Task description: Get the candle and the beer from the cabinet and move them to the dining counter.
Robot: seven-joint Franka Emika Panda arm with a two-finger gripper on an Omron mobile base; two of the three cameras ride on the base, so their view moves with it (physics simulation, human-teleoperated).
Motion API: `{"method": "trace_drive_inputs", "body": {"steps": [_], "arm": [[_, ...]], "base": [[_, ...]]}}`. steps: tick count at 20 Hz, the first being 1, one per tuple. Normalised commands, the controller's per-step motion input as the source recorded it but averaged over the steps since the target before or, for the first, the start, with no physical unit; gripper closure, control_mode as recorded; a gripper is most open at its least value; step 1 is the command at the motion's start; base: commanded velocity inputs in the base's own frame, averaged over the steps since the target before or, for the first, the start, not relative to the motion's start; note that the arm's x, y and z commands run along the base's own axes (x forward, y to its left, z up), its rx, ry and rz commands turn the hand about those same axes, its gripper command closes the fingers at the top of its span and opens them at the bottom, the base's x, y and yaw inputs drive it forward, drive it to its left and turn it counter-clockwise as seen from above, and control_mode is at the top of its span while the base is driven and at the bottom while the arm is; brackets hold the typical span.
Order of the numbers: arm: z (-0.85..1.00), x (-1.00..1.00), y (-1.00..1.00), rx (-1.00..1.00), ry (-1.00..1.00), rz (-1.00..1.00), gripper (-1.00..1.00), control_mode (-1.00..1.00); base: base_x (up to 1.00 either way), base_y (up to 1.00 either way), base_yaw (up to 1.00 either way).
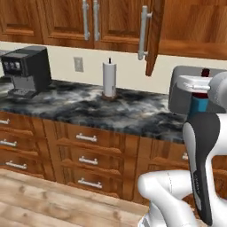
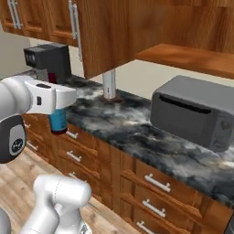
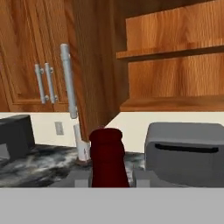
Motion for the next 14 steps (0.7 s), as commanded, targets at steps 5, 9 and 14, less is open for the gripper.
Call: {"method": "trace_drive_inputs", "body": {"steps": [5, 9, 14], "arm": [[0.0, 0.0, 0.0, 0.0, 0.0, 0.0, 1.0, 1.0], [0.0, 0.0, 0.0, 0.0, 0.0, 0.0, 1.0, 1.0], [0.0, 0.0, 0.0, 0.0, 0.0, 0.0, 1.0, 1.0]], "base": [[0.0, 0.12, 0.99], [0.0, 0.3, 0.95], [-0.03, 0.27, 0.98]]}}
